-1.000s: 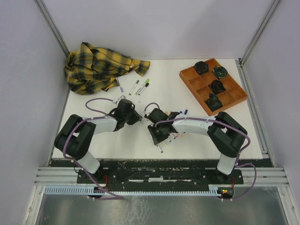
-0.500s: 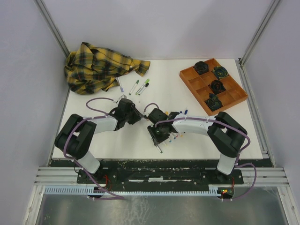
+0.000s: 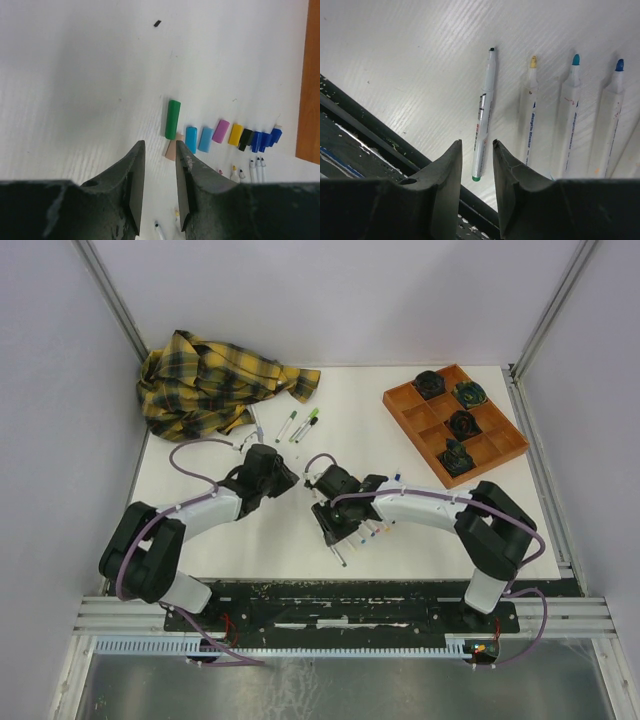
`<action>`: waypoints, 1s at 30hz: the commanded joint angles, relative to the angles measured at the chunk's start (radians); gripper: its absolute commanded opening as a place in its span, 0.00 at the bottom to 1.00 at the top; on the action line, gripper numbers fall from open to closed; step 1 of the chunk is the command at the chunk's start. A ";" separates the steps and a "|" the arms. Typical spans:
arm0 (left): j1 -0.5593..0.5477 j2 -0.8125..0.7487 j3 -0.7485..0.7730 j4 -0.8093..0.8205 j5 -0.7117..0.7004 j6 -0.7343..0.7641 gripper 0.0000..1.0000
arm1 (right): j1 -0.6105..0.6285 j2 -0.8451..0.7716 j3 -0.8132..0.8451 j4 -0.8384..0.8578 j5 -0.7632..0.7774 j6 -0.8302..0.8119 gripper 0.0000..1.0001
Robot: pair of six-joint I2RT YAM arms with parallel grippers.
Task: Open the pen caps
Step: Place the pen at the center of the board, then pick up the pen from the center of the board.
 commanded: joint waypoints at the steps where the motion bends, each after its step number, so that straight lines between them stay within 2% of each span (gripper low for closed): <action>1: 0.002 -0.038 0.083 -0.070 -0.123 0.183 0.36 | -0.012 -0.080 0.061 -0.010 -0.019 -0.048 0.38; 4: 0.013 -0.044 0.122 -0.086 -0.192 0.296 0.35 | -0.030 -0.123 0.070 -0.013 -0.056 -0.080 0.38; 7: 0.027 -0.051 0.125 -0.014 -0.215 0.422 0.35 | -0.063 -0.172 0.067 -0.005 -0.102 -0.129 0.37; 9: 0.042 -0.040 0.140 0.010 -0.232 0.489 0.44 | -0.095 -0.200 0.070 -0.011 -0.159 -0.180 0.37; 10: 0.050 -0.028 0.154 0.014 -0.244 0.519 0.46 | -0.114 -0.213 0.072 -0.018 -0.190 -0.206 0.37; 12: 0.071 0.008 0.199 0.001 -0.273 0.560 0.55 | -0.166 -0.237 0.090 -0.061 -0.315 -0.339 0.37; 15: 0.114 0.087 0.284 -0.036 -0.281 0.602 0.61 | -0.234 -0.263 0.114 -0.178 -0.556 -0.546 0.38; 17: 0.150 0.156 0.353 -0.071 -0.261 0.612 0.63 | -0.259 -0.281 0.117 -0.240 -0.654 -0.628 0.39; 24: 0.252 0.419 0.662 -0.260 -0.176 0.642 0.64 | -0.272 -0.335 0.133 -0.313 -0.584 -0.724 0.42; 30: 0.286 0.597 0.834 -0.349 -0.138 0.658 0.62 | -0.283 -0.349 0.124 -0.306 -0.570 -0.721 0.42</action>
